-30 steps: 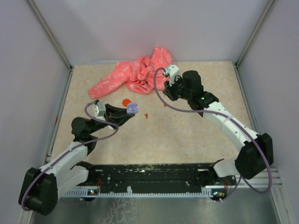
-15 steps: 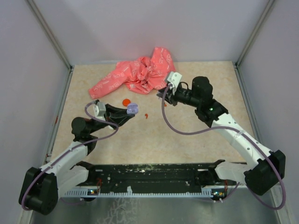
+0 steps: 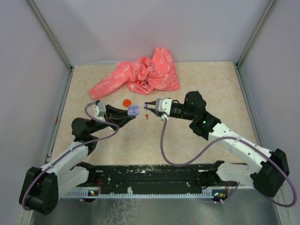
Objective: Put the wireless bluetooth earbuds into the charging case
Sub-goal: Place the earbud in the charging case.
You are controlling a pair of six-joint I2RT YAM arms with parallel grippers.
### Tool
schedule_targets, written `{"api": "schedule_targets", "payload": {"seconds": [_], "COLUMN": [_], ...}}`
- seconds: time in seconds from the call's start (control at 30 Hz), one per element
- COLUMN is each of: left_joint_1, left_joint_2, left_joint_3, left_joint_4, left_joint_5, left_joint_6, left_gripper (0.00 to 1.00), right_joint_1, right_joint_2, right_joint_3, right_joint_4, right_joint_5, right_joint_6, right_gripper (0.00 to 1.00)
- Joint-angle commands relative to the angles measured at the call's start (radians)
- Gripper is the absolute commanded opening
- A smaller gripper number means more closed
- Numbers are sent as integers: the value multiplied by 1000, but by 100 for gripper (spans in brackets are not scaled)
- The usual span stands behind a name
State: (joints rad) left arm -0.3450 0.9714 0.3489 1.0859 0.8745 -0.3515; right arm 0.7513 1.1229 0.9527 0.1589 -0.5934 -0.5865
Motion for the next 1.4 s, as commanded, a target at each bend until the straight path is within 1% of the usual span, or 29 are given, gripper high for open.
{"api": "schedule_targets", "payload": {"seconds": [0.0, 0.43, 0.83, 1.37], "left_joint_1": [8, 13, 12, 13], "left_joint_2": [7, 25, 24, 24], "left_joint_3": [14, 13, 10, 6], "left_joint_4": [70, 111, 141, 165], "left_joint_5": [15, 32, 44, 36], "left_joint_6": [-31, -65, -86, -107], "left_gripper": [0, 0, 0, 0], "right_joint_1": [37, 120, 150, 168], "right_joint_2": [-47, -5, 61, 69], "right_joint_3": [-79, -98, -102, -119], "right_joint_4": [278, 403, 431, 423], "right_joint_5": [-35, -14, 27, 31], "right_joint_6": [-83, -118, -139, -141], "right_gripper": [0, 0, 0, 0]}}
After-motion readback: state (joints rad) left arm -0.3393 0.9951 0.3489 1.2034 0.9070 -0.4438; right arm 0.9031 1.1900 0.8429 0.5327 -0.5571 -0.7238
